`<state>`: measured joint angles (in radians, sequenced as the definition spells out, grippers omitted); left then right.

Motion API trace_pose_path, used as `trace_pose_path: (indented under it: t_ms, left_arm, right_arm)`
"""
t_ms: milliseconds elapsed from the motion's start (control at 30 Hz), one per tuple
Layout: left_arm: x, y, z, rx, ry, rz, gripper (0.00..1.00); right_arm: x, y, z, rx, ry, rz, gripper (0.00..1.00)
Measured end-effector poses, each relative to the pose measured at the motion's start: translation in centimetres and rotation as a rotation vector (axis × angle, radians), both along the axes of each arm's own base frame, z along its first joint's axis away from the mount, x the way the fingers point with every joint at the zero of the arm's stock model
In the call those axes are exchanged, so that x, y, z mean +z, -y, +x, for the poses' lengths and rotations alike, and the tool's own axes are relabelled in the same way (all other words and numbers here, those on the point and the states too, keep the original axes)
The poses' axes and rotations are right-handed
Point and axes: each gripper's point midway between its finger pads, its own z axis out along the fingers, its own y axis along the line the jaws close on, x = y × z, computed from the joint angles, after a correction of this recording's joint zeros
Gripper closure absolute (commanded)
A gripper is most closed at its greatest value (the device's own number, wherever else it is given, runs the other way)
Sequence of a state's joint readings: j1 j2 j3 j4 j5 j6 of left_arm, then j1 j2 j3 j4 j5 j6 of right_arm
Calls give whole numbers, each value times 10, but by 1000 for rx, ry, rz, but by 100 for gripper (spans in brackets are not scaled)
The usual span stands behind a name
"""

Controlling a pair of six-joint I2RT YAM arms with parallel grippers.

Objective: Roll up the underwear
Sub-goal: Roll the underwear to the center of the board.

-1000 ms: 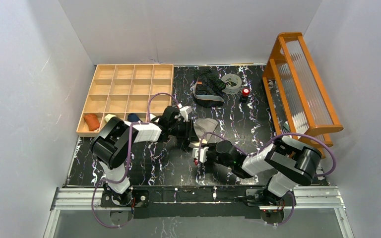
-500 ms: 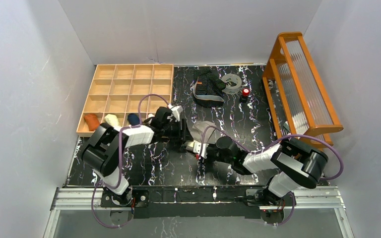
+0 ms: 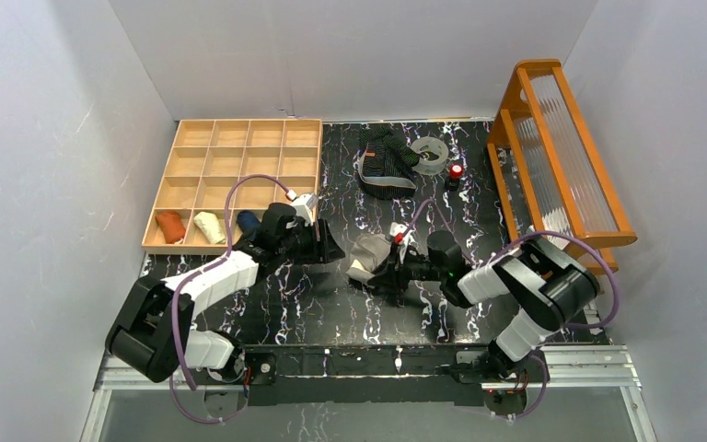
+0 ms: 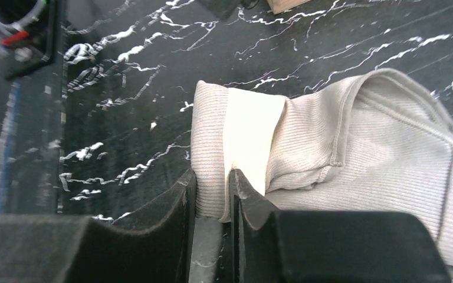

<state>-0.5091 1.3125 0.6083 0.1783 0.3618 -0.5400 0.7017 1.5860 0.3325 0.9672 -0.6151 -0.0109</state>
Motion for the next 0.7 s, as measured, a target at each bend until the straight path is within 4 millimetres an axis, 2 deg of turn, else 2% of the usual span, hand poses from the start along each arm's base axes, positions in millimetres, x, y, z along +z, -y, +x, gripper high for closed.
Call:
trace_pose_path:
  t_ms: [233,367,500,600,700]
  left_arm:
    - [-11,3,-19,-84,-16,-24,47]
    - [-12,8,-26,-152,20,-54,44]
    - [-8,15,-28,-232,85,-83,42]
    - [-20,22,-28,-270,82,-65,41]
    - [-32,35,-24,-308,74,-30,37]
  right_arm:
    - [1,11,0,-16,-332,120,97]
    - [-3,17,5,-50,-577,176,99]
    - [-8,16,17,-102,-813,186,99]
    - [-13,13,31,-142,-906,142,98]
    - [-24,22,41,-220,-1024,94,96]
